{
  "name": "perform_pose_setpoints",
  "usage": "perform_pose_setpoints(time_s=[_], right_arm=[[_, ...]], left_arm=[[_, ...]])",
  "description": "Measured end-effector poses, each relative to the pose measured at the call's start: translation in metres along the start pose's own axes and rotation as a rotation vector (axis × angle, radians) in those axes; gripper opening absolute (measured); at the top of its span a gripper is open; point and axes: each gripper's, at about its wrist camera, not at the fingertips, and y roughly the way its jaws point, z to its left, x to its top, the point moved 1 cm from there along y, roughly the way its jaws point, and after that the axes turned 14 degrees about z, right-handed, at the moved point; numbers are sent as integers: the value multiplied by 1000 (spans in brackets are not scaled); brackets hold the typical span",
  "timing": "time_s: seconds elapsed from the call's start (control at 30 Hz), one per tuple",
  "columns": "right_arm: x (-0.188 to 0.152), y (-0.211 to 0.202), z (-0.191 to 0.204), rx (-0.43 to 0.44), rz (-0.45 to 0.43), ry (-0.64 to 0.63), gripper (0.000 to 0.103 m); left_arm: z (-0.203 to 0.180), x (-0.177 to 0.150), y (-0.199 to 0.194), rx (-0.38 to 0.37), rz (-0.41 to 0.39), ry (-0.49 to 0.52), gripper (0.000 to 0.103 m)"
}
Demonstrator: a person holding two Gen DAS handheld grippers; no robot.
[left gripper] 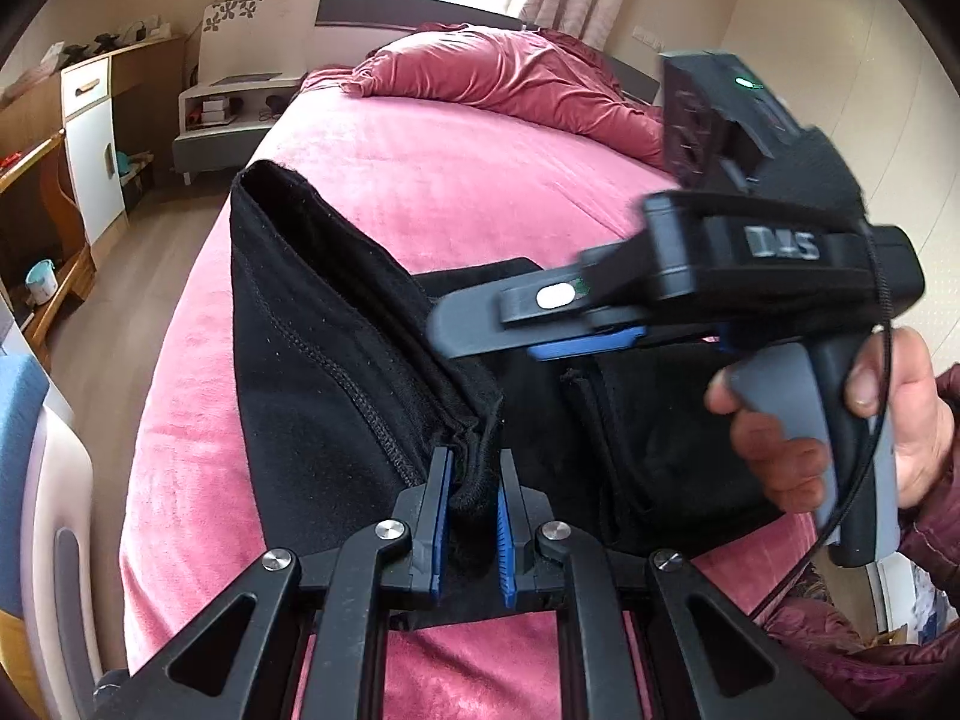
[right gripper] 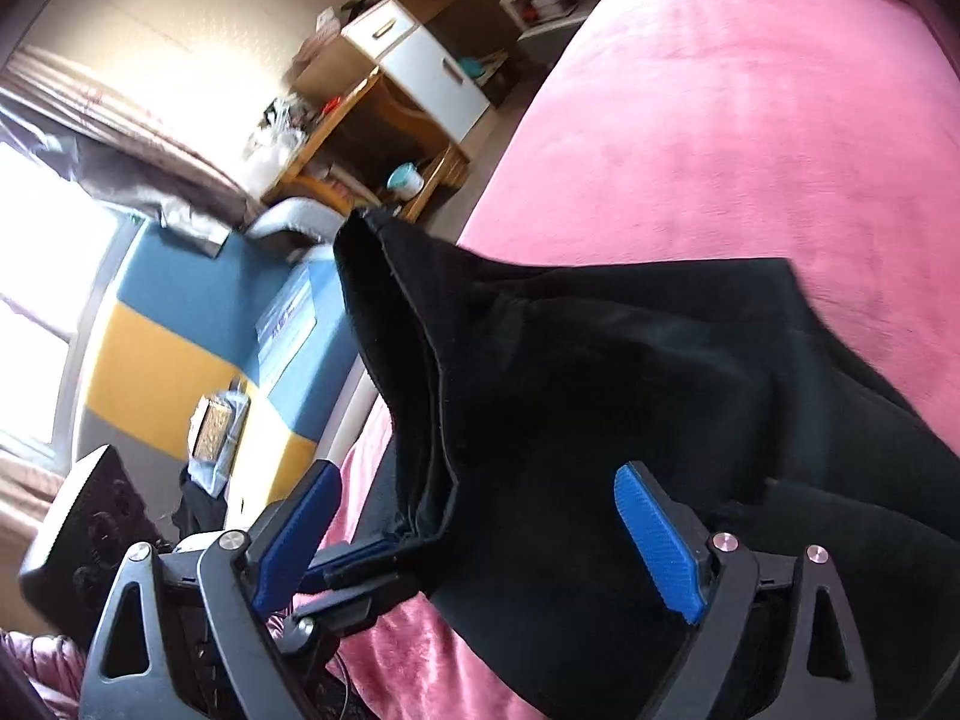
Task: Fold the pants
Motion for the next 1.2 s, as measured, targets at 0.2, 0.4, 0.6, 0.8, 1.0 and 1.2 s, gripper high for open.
perform_pose_setpoints(time_s=[0.2,0.4,0.6,0.8,1.0,1.2], right_arm=[[24,24,19,13,54,-45,93],[40,60,19,-19,173,-58,62],[34,75,23,-80,180,-106,17],[26,69,24,-64,148,-71,16],[18,54,18,-52,112,-37,15],[5,25,14,-24,47,-6,15]], left_arm=[[-9,-2,1,27,3,32,12],[-14,-5,-1,57,3,52,12],[-16,-9,1,76,12,48,13],[-20,-13,-4,92,4,52,15],[-18,-19,-15,68,2,68,23],[11,-28,-46,-122,-39,-16,29]])
